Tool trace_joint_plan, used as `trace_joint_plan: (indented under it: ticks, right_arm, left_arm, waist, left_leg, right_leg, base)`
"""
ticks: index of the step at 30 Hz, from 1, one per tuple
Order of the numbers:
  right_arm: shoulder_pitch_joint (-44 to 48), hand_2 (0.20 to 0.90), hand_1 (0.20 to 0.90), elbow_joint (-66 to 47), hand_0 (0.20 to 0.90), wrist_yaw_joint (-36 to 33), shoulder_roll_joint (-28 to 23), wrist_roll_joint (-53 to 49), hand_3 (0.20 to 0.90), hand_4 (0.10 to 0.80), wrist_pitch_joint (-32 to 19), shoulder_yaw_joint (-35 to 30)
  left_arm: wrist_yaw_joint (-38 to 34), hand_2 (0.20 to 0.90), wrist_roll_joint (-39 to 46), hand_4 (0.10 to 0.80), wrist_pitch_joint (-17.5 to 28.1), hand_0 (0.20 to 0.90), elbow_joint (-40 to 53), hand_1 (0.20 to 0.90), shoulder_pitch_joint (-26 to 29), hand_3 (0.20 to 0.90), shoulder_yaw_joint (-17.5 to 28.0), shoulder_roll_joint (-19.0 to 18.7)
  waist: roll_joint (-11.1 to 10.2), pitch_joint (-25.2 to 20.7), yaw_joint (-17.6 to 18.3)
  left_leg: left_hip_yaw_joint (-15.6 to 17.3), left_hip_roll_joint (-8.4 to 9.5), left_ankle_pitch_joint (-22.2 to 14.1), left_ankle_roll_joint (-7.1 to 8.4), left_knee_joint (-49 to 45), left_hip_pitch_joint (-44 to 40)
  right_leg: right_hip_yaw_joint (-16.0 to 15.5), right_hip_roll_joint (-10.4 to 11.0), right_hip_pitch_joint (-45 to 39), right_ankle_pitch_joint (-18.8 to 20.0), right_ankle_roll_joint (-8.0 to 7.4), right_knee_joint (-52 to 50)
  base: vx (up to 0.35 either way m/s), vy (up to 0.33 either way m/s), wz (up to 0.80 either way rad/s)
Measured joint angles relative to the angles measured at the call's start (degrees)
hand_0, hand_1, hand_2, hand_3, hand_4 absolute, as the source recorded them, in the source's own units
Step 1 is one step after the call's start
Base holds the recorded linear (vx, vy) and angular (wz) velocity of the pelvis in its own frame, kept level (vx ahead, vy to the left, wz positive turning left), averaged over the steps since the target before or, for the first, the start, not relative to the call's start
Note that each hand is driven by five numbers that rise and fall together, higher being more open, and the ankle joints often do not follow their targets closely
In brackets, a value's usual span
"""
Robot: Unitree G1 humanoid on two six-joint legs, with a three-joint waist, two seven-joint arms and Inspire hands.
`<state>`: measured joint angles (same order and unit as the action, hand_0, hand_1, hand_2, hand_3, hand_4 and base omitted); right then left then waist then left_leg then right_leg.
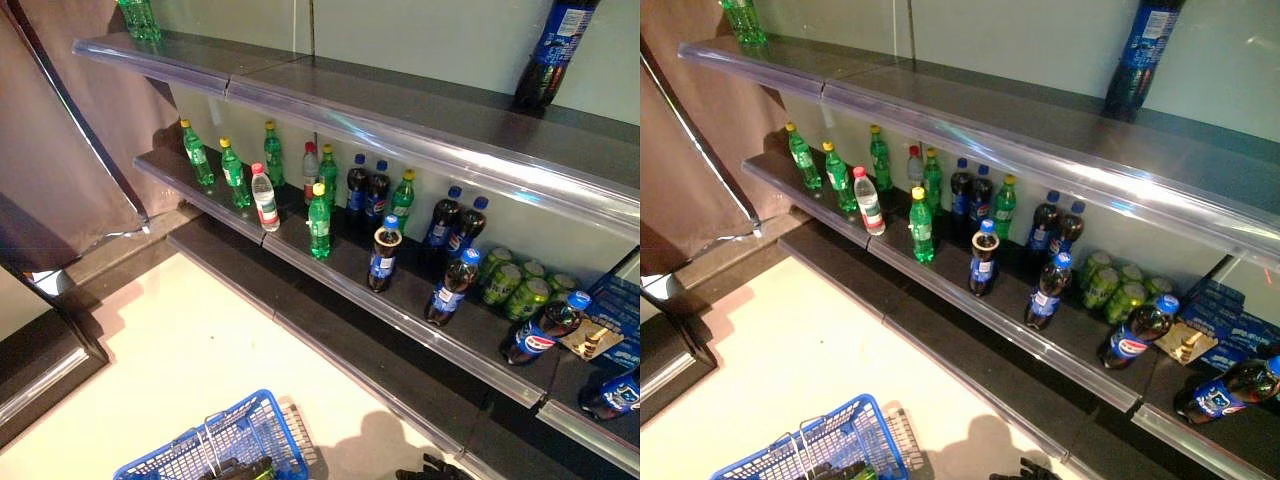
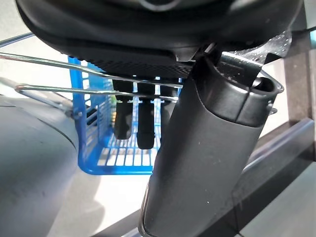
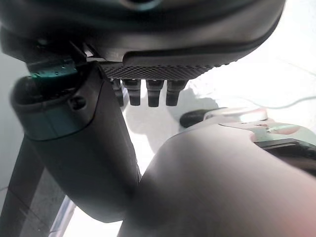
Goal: Pick up the drink and place into the basket.
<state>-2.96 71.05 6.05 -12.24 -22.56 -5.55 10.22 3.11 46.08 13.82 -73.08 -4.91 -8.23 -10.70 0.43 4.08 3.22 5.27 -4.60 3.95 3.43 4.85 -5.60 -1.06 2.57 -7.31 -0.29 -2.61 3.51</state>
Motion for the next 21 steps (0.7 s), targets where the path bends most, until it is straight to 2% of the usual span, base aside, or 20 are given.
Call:
trace_joint_plan:
  ticks: [17, 21]
  right_arm:
    - [-1.04, 0.9, 0.9, 0.02, 0.9, -0.67, 0.19, 1.45, 0.9, 0.8, -0.75, 0.55]
    - [-1.95, 0.9, 0.9, -4.41, 0.9, -2.34, -0.77, 5.2, 0.9, 0.8, -3.61, 4.87]
  left_arm:
    - [0.26, 0.3, 0.43, 0.1, 0.01, 0.3, 0.04, 0.3, -0.6, 0.2, 0.11, -0.48]
    - [0.15, 0.3, 0.34, 0.1, -0.05, 0.3, 1.39, 0.3, -1.46, 0.2, 0.1, -0.64]
  waist:
    - [-0.46, -2.34, -0.06]
    - [-0.66, -2.47, -0.07]
  left_leg:
    - [0.27, -0.34, -0.5, -0.1, 0.34, -0.2]
    - [0.07, -0.36, -0.5, -0.09, 0.34, -0.09]
  right_leg:
    - [0.03, -0.34, -0.5, 0.22, 0.19, 0.9]
    - [-0.06, -0.35, -0.54, 0.27, 0.23, 1.16]
  base:
    - [0.0, 0.0, 0.0]
    - [-0.009, -0.017, 0.0]
